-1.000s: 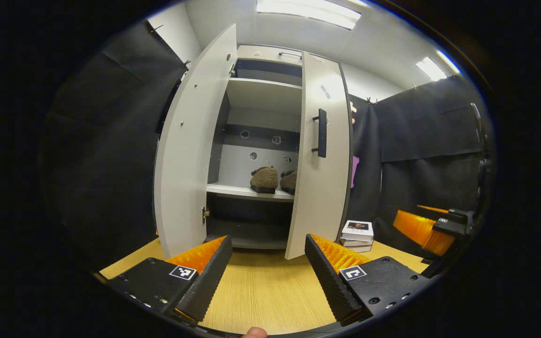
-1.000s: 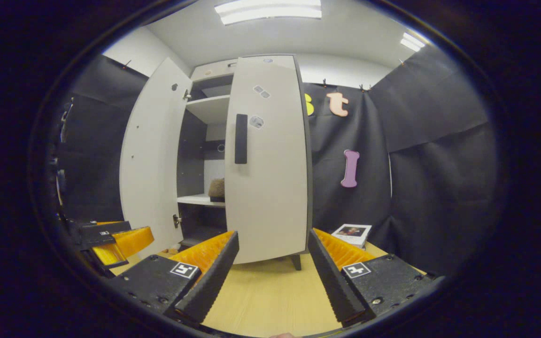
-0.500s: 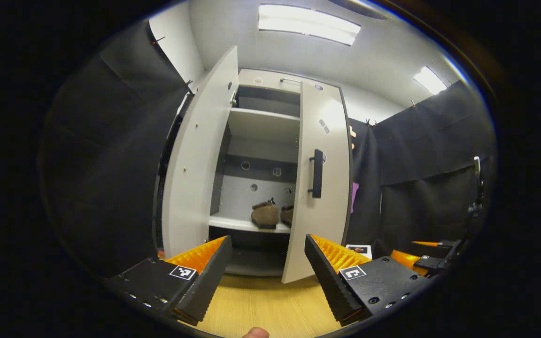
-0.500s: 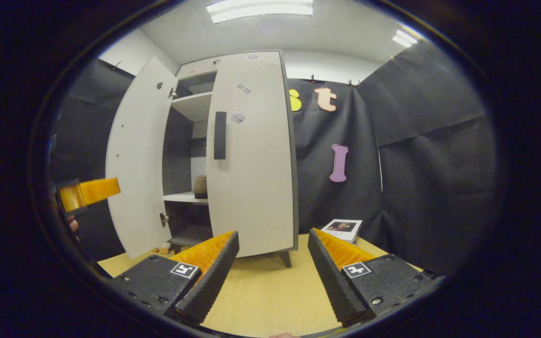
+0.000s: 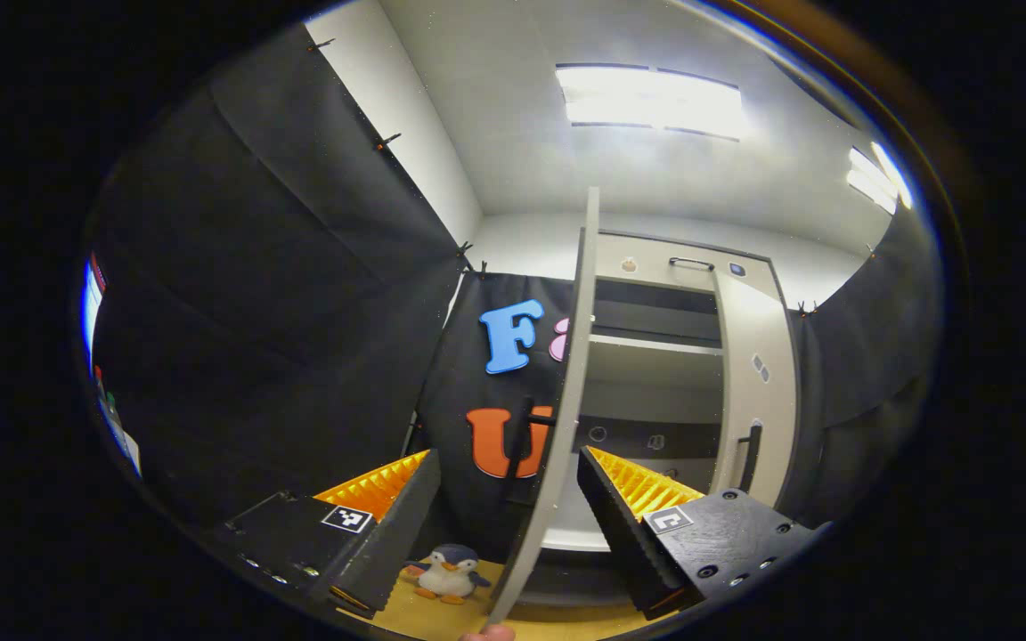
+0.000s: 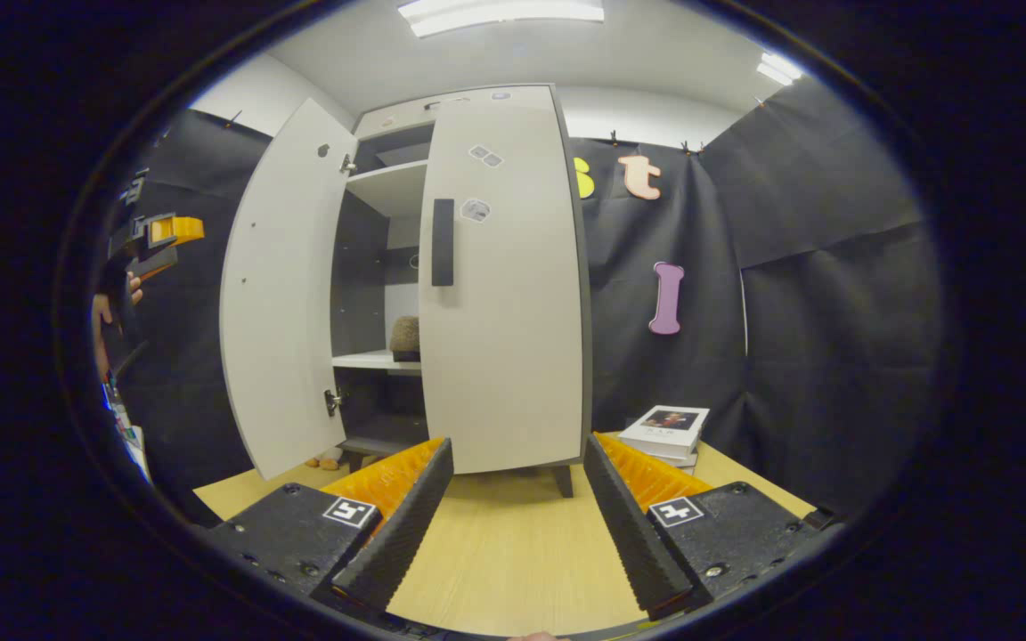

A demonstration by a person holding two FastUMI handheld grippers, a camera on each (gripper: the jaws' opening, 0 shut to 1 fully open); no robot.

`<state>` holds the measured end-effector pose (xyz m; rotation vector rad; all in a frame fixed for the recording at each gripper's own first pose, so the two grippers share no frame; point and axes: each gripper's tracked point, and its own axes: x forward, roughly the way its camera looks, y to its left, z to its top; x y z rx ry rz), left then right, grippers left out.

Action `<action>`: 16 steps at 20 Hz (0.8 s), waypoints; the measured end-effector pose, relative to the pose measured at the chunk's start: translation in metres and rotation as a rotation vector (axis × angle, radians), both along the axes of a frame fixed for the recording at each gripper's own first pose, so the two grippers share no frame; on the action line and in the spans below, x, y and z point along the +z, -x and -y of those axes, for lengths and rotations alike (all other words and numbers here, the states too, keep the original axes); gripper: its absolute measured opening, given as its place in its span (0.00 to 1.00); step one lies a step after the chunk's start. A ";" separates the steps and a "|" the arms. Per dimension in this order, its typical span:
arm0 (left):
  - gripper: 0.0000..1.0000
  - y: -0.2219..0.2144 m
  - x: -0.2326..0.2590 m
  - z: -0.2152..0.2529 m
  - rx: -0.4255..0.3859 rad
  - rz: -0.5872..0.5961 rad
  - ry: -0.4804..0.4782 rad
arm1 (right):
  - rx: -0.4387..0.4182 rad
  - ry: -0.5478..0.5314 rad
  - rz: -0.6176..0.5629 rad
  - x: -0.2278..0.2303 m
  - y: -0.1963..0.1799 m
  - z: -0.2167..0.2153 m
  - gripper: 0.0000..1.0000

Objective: Grab one shoe with the right hand and put it into the shoe cabinet, grab the other shoe with the left hand and put it into the shoe cabinet; then close the right door with the right hand and the left door with the left hand.

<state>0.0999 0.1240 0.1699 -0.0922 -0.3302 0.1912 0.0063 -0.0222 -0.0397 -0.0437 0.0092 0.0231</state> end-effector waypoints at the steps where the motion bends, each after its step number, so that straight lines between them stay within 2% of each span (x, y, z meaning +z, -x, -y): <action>1: 0.99 -0.005 0.000 -0.013 0.022 -0.012 0.003 | 0.005 0.002 -0.004 0.000 0.000 -0.001 0.97; 3: 0.99 -0.023 0.001 -0.045 0.071 -0.027 -0.006 | 0.008 0.010 -0.004 0.001 0.000 -0.002 0.96; 4: 0.95 -0.036 -0.004 -0.059 0.087 -0.050 0.001 | 0.007 0.012 -0.005 0.001 0.000 -0.001 0.96; 5: 0.95 -0.047 -0.008 -0.067 0.091 -0.065 0.013 | 0.007 0.011 -0.008 0.002 0.001 -0.001 0.96; 6: 0.99 -0.059 -0.015 -0.073 0.094 -0.088 0.033 | 0.007 0.009 -0.009 0.002 0.001 -0.001 0.97; 7: 0.95 -0.069 -0.016 -0.081 0.102 -0.111 0.046 | 0.006 0.008 -0.005 0.004 0.002 0.000 0.96; 8: 0.99 -0.078 -0.020 -0.085 0.110 -0.135 0.051 | 0.001 0.007 -0.001 0.005 0.001 0.002 0.97; 9: 0.99 -0.083 -0.026 -0.087 0.108 -0.158 0.046 | -0.003 0.008 0.002 0.007 0.001 0.003 0.96; 10: 0.95 -0.084 -0.031 -0.089 0.116 -0.167 0.033 | -0.012 0.009 0.008 0.008 0.001 0.006 0.96; 12: 0.94 -0.085 -0.032 -0.086 0.116 -0.131 0.003 | -0.029 0.008 0.018 0.010 0.003 0.012 0.96; 16: 0.94 -0.077 -0.038 -0.076 0.084 -0.149 -0.013 | -0.048 0.002 -0.003 0.005 0.000 0.021 0.96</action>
